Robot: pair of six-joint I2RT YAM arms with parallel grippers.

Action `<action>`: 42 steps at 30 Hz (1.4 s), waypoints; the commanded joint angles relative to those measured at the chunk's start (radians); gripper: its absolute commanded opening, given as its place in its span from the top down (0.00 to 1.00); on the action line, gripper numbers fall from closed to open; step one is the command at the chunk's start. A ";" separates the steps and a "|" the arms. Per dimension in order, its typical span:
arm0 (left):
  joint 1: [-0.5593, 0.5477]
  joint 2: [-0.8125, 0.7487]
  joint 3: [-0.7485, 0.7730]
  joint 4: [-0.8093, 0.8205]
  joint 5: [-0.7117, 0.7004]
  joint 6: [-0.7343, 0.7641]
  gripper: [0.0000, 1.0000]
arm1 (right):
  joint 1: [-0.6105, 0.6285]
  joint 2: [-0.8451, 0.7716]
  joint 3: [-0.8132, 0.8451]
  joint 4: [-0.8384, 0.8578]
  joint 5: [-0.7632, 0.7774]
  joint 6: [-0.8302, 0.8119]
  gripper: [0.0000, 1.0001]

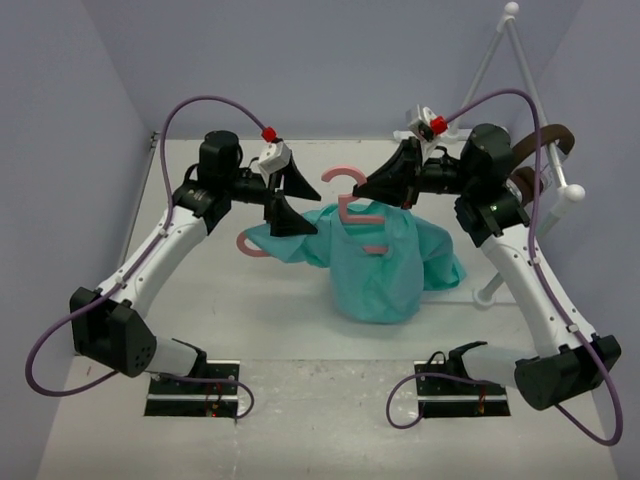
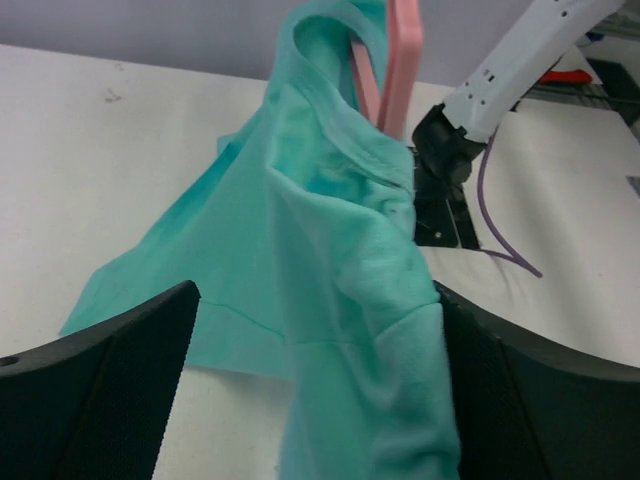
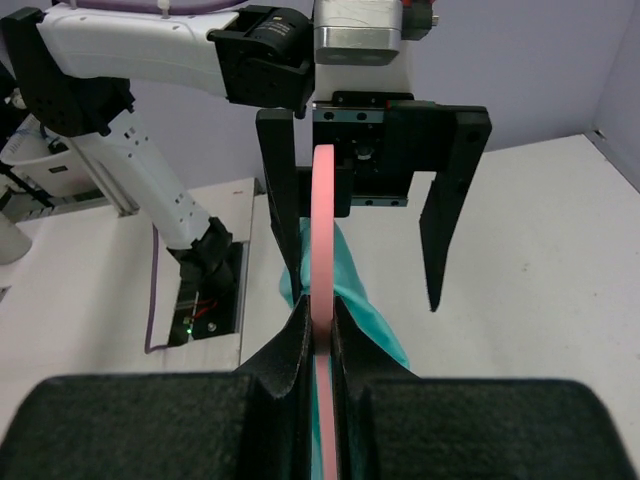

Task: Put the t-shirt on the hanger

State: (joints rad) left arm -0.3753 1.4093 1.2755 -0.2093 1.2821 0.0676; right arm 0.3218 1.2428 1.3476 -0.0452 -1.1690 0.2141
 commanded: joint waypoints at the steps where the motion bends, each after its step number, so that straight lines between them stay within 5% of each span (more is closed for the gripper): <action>1: 0.030 -0.045 0.041 -0.059 -0.180 0.044 0.00 | -0.030 -0.058 0.014 0.087 -0.031 0.048 1.00; 5: 0.080 -0.122 -0.011 -0.105 -0.389 0.110 0.00 | -0.117 -0.083 0.004 0.162 -0.054 0.165 1.00; 14: 0.101 -0.307 -0.194 0.080 -0.697 0.044 0.03 | -0.132 -0.131 0.081 -0.079 0.096 0.027 1.00; 17: 0.111 -0.281 -0.163 0.063 -0.635 0.029 0.20 | -0.130 -0.135 0.085 -0.088 0.117 0.036 1.00; 20: 0.110 -0.256 -0.149 0.045 -0.515 0.034 0.63 | -0.132 -0.116 0.111 -0.136 0.165 0.049 1.00; 22: 0.110 -0.257 -0.166 0.052 -0.492 0.034 0.66 | -0.132 -0.100 0.139 -0.165 0.203 0.059 1.00; 25: 0.108 -0.268 -0.174 0.050 -0.472 0.056 0.92 | -0.132 -0.067 0.174 -0.199 0.197 0.065 1.00; 28: 0.113 -0.280 -0.159 0.049 -0.548 0.054 1.00 | -0.130 -0.055 0.170 -0.223 0.202 0.060 1.00; 33: 0.126 -0.291 -0.145 0.030 -0.722 0.014 0.97 | -0.131 -0.050 0.147 -0.238 0.205 0.035 1.00; 34: 0.131 -0.291 -0.146 0.028 -0.742 0.004 0.79 | -0.130 -0.053 0.132 -0.228 0.194 0.037 1.00; 35: 0.136 -0.294 -0.151 0.025 -0.771 -0.012 0.37 | -0.131 -0.055 0.121 -0.203 0.189 0.043 1.00; 36: 0.136 -0.293 -0.154 0.022 -0.783 -0.015 0.35 | -0.130 -0.057 0.116 -0.202 0.189 0.045 1.00; 40: 0.161 -0.294 -0.183 0.038 -0.870 -0.092 0.97 | -0.130 -0.069 0.087 -0.151 0.163 0.061 1.00; 42: 0.164 -0.298 -0.202 0.061 -0.874 -0.113 1.00 | -0.131 -0.074 0.079 -0.145 0.162 0.065 1.00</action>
State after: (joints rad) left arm -0.2342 1.1364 1.0950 -0.2036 0.5213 0.0346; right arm 0.1896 1.1969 1.4372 -0.2489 -0.9660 0.2537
